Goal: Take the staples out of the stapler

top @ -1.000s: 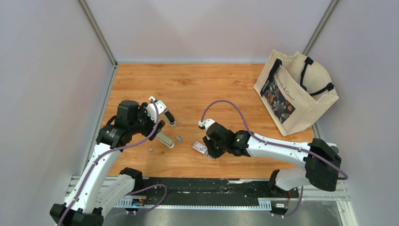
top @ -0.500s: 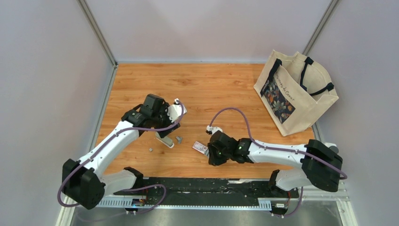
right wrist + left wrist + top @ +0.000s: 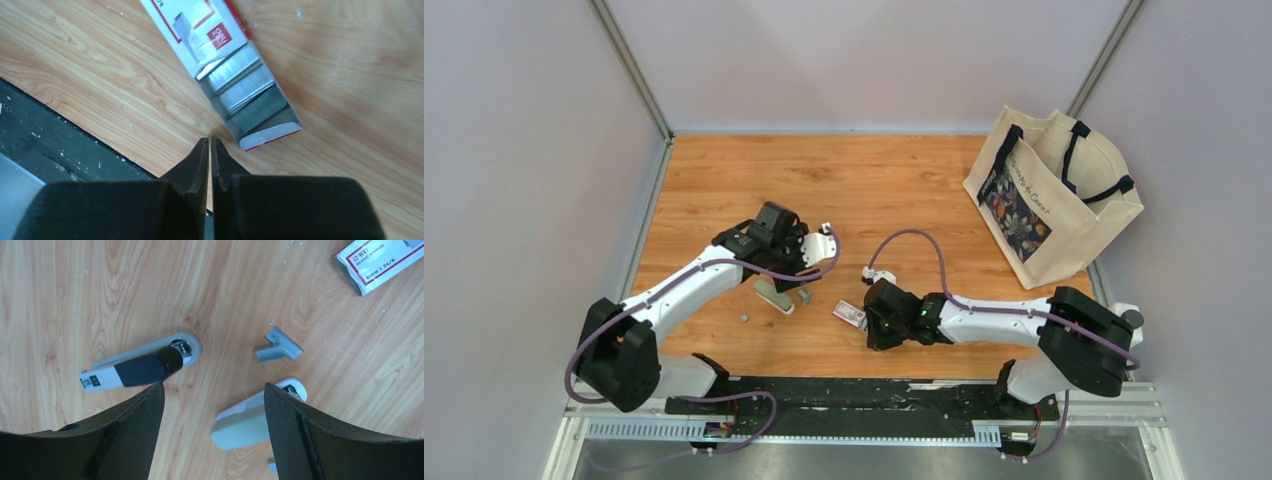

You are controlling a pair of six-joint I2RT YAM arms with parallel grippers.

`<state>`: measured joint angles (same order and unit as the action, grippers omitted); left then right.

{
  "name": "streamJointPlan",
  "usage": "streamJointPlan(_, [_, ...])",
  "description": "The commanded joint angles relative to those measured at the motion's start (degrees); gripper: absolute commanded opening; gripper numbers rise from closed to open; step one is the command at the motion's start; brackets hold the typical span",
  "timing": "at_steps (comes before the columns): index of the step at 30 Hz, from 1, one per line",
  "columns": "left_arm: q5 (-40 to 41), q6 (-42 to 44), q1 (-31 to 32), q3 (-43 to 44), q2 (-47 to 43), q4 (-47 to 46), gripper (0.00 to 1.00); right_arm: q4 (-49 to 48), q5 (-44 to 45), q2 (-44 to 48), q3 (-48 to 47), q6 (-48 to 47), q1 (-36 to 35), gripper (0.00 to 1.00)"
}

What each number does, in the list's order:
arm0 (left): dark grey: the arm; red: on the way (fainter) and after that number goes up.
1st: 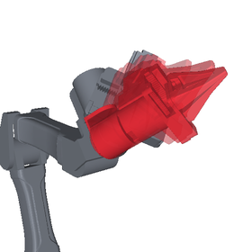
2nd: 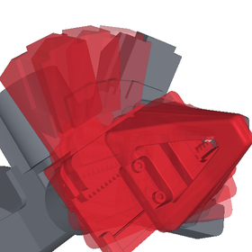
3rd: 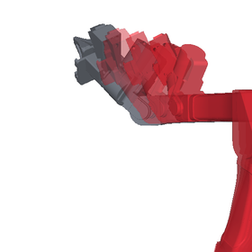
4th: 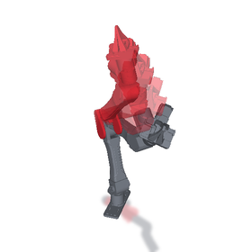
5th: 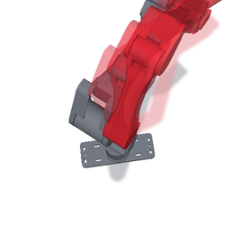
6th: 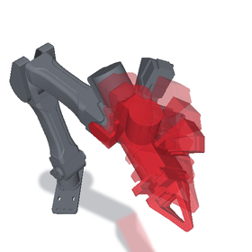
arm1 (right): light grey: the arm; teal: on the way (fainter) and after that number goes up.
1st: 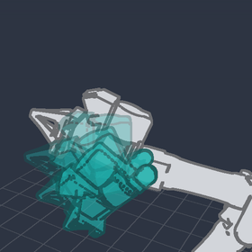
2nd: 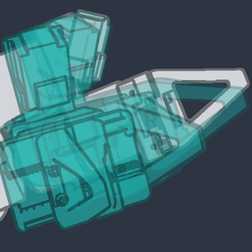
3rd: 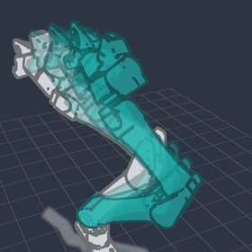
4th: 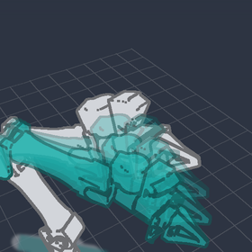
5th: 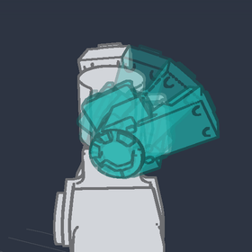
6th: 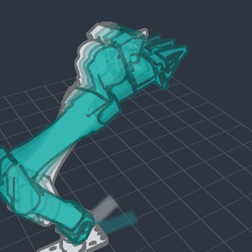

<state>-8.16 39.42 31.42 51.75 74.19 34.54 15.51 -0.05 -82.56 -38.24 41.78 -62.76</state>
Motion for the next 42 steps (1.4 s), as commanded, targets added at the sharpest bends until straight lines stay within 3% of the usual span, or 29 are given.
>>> streamJointPlan(1, [-2.5,5.6,0.6,-0.1,3.8,-2.9,0.81,-1.4,2.8,0.1,-0.3,-0.4,1.9,0.08])
streamJointPlan(10, [-3.1,13.4,1.8,-2.8,7.8,-5.8,0.81,-0.9,4.6,1.5,0.3,-2.1,4.4,0.10])
streamJointPlan(17, [-5.6,20.2,1.9,-4.8,8.6,-7.3,0.83,-2.7,2.6,6.8,2.6,-1.4,4.4,0.20])
streamJointPlan(33, [-6.8,26.9,3.2,-3.1,13.0,-5.5,0.80,0.0,0.9,19.4,4.0,0.2,4.3,0.20])
streamJointPlan(38, [-6.1,27.7,3.9,-2.4,14.0,-5.2,0.75,1.1,1.3,20.5,3.7,0.1,4.3,0.20])
streamJointPlan(42, [-5.7,27.5,4.0,-1.5,14.5,-4.3,0.61,0.9,1.0,20.8,3.7,0.0,4.2,0.20])
